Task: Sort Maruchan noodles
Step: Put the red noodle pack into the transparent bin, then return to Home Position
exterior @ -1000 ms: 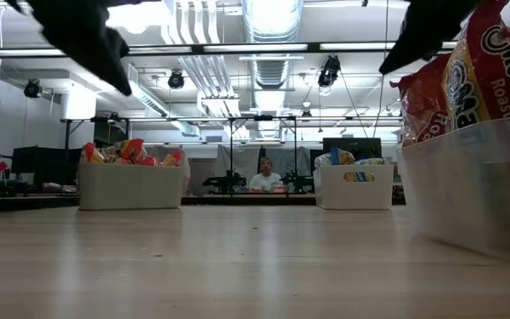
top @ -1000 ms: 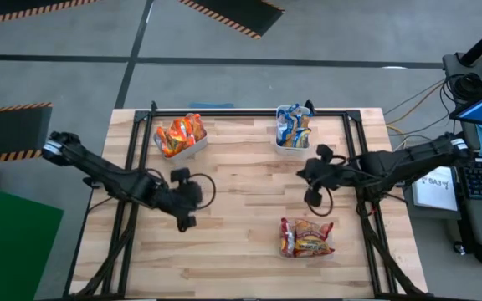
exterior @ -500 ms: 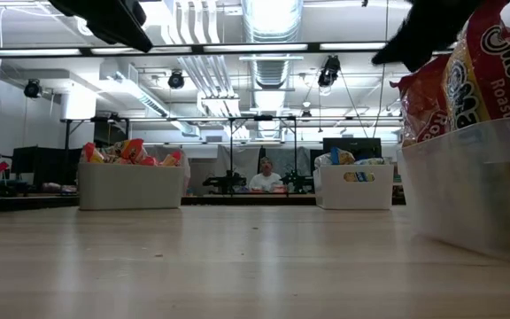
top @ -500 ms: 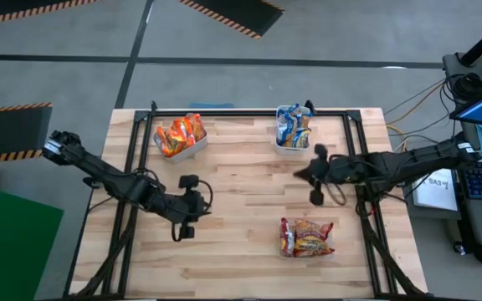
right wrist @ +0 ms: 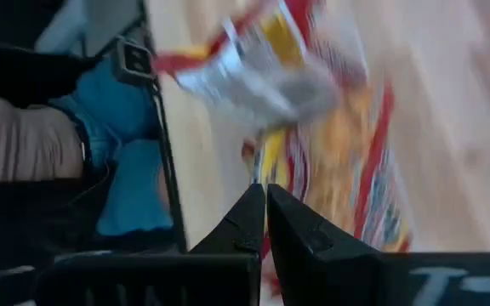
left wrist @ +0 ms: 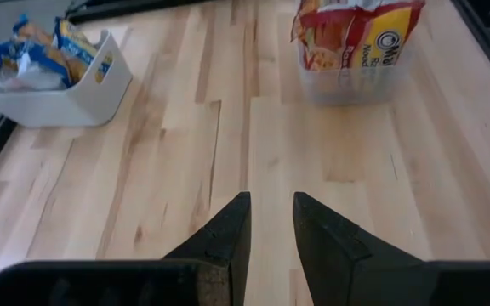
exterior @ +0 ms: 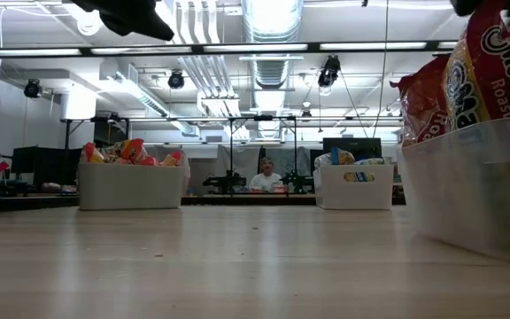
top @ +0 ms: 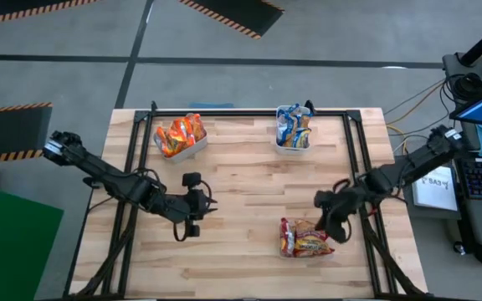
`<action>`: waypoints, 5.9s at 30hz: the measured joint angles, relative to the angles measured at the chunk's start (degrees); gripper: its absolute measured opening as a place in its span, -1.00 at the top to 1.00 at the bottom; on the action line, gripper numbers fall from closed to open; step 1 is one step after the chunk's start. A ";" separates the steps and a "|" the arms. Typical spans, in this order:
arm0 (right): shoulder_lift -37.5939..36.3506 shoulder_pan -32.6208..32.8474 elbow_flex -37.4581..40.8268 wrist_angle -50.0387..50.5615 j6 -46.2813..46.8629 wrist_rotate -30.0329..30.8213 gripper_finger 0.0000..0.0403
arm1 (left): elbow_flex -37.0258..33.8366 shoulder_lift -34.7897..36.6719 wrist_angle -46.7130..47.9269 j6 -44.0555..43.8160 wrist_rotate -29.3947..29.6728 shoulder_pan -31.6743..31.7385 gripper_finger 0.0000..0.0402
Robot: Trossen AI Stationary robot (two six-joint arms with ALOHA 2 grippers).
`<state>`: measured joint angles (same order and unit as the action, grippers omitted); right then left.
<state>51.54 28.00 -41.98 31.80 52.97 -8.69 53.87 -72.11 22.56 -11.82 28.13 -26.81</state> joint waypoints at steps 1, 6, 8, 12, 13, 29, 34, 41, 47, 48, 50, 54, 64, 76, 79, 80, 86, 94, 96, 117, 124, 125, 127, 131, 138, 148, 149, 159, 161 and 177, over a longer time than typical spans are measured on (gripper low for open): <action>0.46 1.44 -0.50 1.34 3.41 0.24 0.96 | 0.00 -0.01 -0.41 0.42 0.00 0.00 0.63; 1.63 6.70 -4.26 5.90 14.31 1.67 0.96 | 0.00 -0.01 -1.21 2.29 0.01 0.00 0.63; 2.18 7.98 -6.29 9.19 17.00 3.26 0.96 | 0.00 -0.01 -1.29 2.27 0.01 0.00 0.63; 4.18 9.23 -11.39 20.86 21.53 7.03 0.96 | 0.00 -0.01 -1.28 2.25 0.01 0.00 0.63; 4.92 9.26 -12.33 23.73 22.69 8.05 0.96 | 0.00 -0.01 -1.28 2.24 -0.01 0.00 0.63; 17.95 9.24 -13.13 23.81 20.61 8.20 0.96 | 0.00 -0.01 -1.19 2.76 -0.03 0.00 0.63; 20.90 9.24 -13.13 22.62 19.77 6.56 0.96 | -0.02 -0.01 -1.21 2.76 -0.05 0.00 0.63; 25.89 9.13 -13.04 22.28 18.06 7.63 0.96 | -0.11 -0.01 -1.41 3.02 -0.05 0.00 0.63; 25.88 8.84 -16.11 26.07 17.40 6.76 0.96 | -0.11 -0.01 -1.85 3.66 -0.05 0.00 0.63; 25.46 8.78 -17.07 27.45 17.64 6.82 0.96 | -0.11 -0.01 -1.85 3.66 -0.05 0.00 0.63; 24.62 8.74 -19.36 30.23 18.08 8.00 0.96 | -0.11 -0.01 -1.83 3.66 -0.05 0.00 0.63; 23.18 8.73 -22.99 33.42 18.67 12.02 0.96 | -0.11 -0.01 -1.90 3.66 -0.05 0.00 0.63; 25.90 8.75 -20.99 24.75 15.14 7.05 0.96 | -0.11 -0.01 -2.02 3.85 -0.05 0.00 0.63; 31.26 8.73 -19.19 26.34 10.86 5.84 0.96 | -0.13 -0.01 -2.94 7.28 -0.06 0.00 0.63; 28.59 8.74 -20.91 27.05 10.53 7.46 0.96 | -0.21 0.14 -2.45 11.27 -2.29 0.00 0.63; 27.47 8.75 -21.39 26.88 9.76 9.54 0.96 | -0.44 0.40 -2.47 12.58 -4.08 0.04 0.63; 21.34 8.52 -20.23 14.64 -9.42 31.86 0.96 | -3.99 2.92 -10.76 15.85 -6.41 0.01 0.63; 20.74 4.60 -8.79 -37.25 -61.04 51.65 0.96 | -13.49 1.51 -42.78 22.57 0.92 0.52 0.63; 21.31 2.14 -5.36 -55.84 -73.95 45.45 0.96 | -15.07 0.50 -53.44 25.46 3.92 1.07 0.63; -2.18 -7.34 3.44 -29.19 -55.95 36.03 0.96 | -17.44 17.42 -9.40 12.37 7.40 0.27 0.58; -11.67 -16.27 16.91 -51.84 -65.58 24.88 0.96 | -33.57 28.21 -42.97 25.08 4.34 9.13 0.66; -12.44 -18.57 18.21 -53.19 -65.40 22.37 0.96 | -35.70 29.25 -47.15 26.43 1.83 11.29 0.68; -14.47 -23.08 20.21 -53.13 -64.10 18.08 0.96 | -38.81 31.37 -49.58 27.39 -1.84 15.92 0.72; -19.76 -30.16 24.03 -52.98 -60.84 12.04 0.96 | -41.11 36.24 -46.89 24.74 -5.71 24.88 0.79; -29.80 -33.06 31.89 -52.41 -60.04 8.56 0.96 | -41.27 44.12 -33.56 20.85 -16.55 33.05 0.81; -44.31 -33.04 36.04 -46.04 -61.52 9.21 0.96 | -44.17 56.30 -26.47 19.17 -18.55 33.14 0.81; -45.58 -33.04 36.35 -45.86 -61.79 9.94 0.96 | -45.00 57.81 -26.36 19.16 -18.81 33.14 0.81; -50.06 -33.08 41.29 -47.07 -64.62 14.36 0.96 | -53.24 69.33 -28.78 14.32 -18.63 33.20 0.81; -49.80 -33.08 41.29 -46.98 -64.99 15.92 0.96 | -53.28 70.45 -29.54 14.26 -18.62 33.20 0.81; -48.82 -33.04 41.32 -34.78 -64.98 19.27 0.96 | -52.94 70.12 -27.55 14.26 -3.29 33.20 0.81</action>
<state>2.72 -5.04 -0.67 -2.98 -12.01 10.58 0.93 -1.98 -4.99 2.44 24.84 6.39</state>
